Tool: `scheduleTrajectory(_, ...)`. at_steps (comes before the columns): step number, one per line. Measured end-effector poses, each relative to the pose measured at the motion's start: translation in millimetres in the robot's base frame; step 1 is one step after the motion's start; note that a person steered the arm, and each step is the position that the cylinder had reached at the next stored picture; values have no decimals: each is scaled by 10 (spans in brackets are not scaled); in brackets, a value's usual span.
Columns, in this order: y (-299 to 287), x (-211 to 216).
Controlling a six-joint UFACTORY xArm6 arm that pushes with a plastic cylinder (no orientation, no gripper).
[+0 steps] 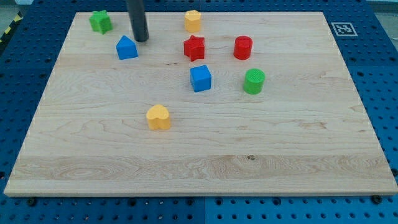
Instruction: Place the blue triangle diagonally to the red star
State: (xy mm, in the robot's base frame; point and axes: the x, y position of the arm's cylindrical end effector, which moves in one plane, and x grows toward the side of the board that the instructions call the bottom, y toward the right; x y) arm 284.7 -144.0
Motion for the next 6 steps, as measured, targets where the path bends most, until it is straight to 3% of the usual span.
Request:
scheduleTrajectory(3, -532, 325)
scheduleTrajectory(6, -31, 924)
